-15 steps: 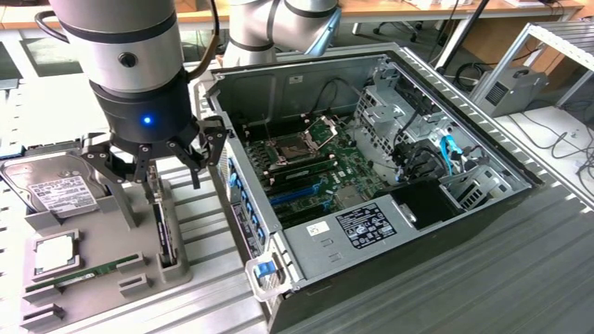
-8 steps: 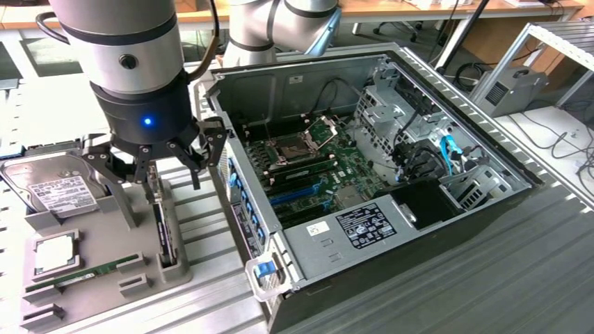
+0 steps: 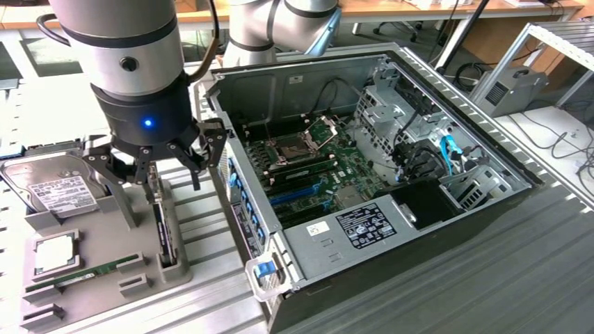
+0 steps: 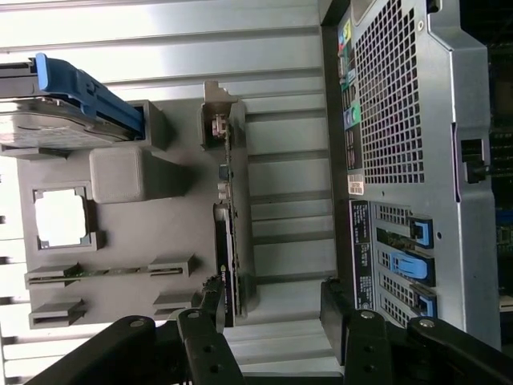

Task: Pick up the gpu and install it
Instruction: 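Pick up the gpu and move the gpu toward the slot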

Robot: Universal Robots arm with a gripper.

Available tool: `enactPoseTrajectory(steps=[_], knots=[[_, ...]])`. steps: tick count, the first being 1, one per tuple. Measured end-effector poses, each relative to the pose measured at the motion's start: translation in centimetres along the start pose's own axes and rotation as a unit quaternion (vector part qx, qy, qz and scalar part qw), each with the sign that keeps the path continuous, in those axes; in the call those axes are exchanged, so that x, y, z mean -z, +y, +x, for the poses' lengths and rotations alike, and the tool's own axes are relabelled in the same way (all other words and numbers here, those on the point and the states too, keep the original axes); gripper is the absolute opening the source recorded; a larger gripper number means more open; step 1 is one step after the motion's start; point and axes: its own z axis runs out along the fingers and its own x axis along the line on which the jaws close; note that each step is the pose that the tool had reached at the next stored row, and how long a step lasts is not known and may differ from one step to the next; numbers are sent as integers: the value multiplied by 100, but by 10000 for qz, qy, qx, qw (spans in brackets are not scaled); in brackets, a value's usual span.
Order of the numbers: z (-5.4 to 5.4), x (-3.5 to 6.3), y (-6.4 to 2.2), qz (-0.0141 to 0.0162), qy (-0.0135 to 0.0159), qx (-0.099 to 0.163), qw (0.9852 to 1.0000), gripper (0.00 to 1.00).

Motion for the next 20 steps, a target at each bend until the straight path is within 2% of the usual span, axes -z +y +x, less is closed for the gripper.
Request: enactPoseTrajectory(steps=[20], knots=[[1, -40, -1, 0, 0, 0, 10000, 60]])
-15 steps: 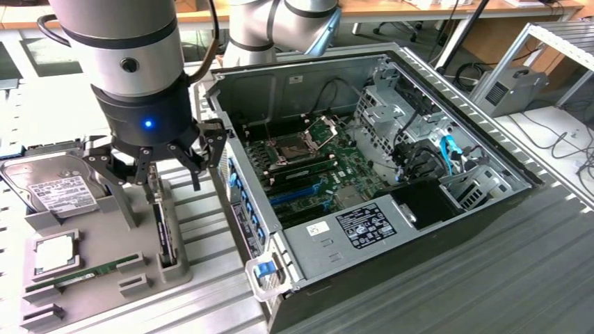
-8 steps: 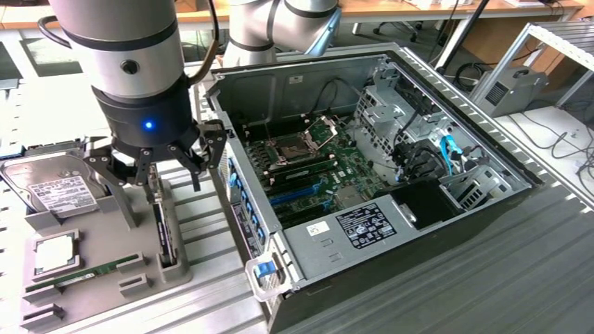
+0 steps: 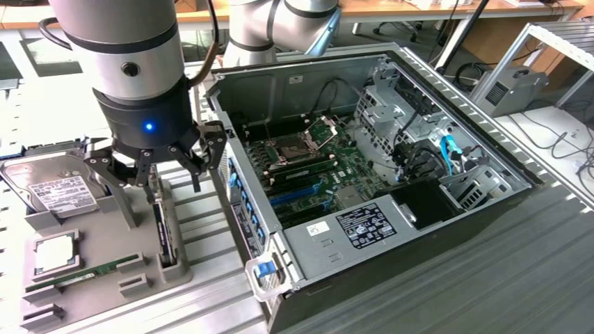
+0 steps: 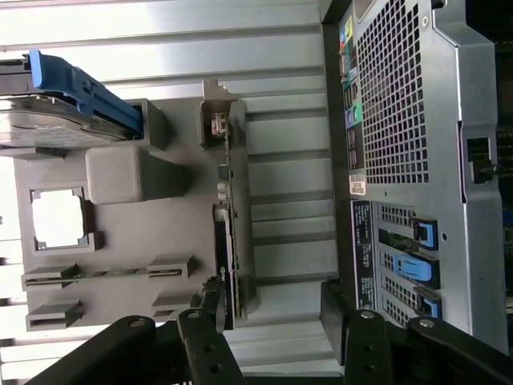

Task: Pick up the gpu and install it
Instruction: 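Pick up the gpu and move the gpu toward the slot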

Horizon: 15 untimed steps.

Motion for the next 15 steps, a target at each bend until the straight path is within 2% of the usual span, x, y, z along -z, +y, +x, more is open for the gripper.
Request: enactPoseTrajectory(steps=[15], knots=[[10, -42, -2, 4, 0, 0, 10000, 60]])
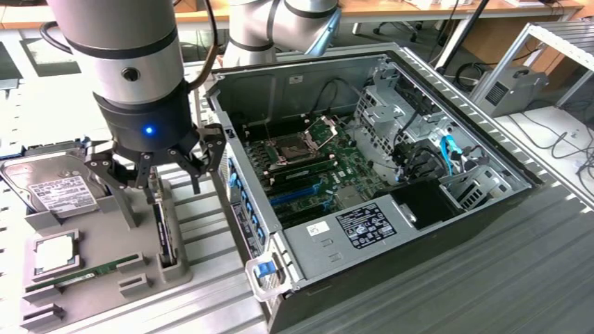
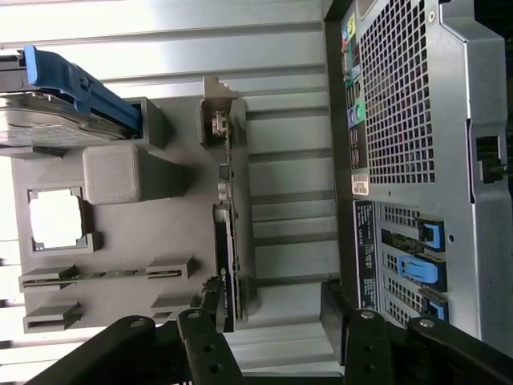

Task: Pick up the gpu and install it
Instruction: 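Pick up the gpu and move the gpu toward the slot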

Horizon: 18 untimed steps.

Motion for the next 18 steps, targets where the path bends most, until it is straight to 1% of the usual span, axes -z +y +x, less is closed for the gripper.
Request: enactPoseTrajectory(steps=[7, 18], knots=[[4, -15, -1, 6, -1, 0, 10000, 60], [7, -34, -2, 26, -2, 1, 10000, 60]])
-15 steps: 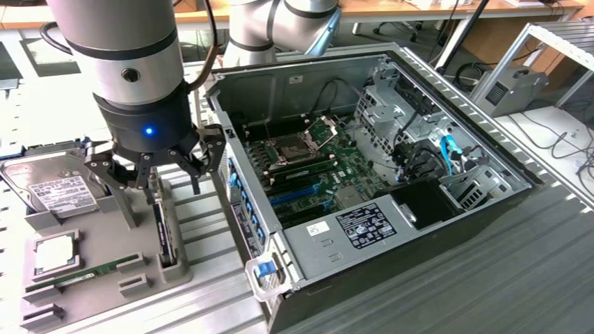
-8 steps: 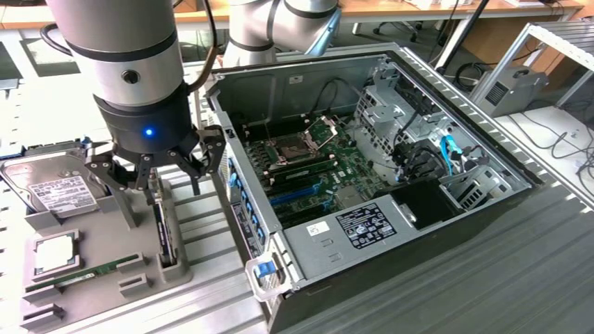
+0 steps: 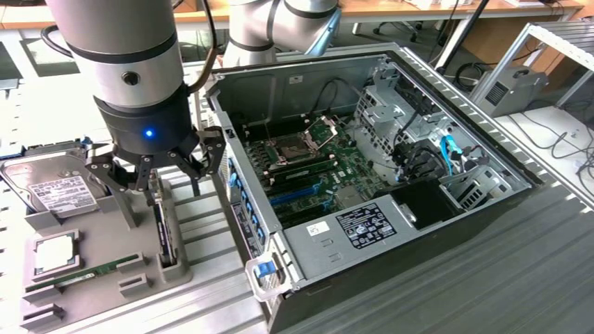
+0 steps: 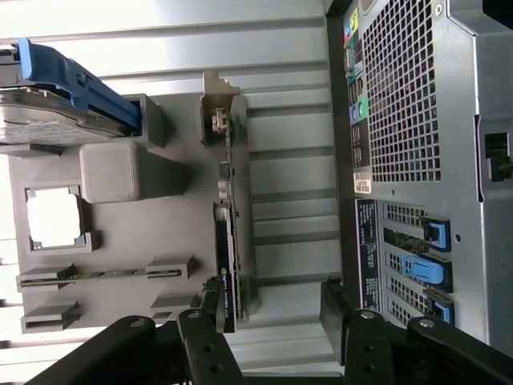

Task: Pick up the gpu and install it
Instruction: 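Pick up the gpu and move the gpu toward the slot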

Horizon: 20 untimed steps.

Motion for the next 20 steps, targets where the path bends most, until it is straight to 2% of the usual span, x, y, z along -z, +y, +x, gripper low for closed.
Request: enactPoseTrajectory(steps=[20], knots=[[24, -43, -3, 44, -3, 1, 10000, 60]])
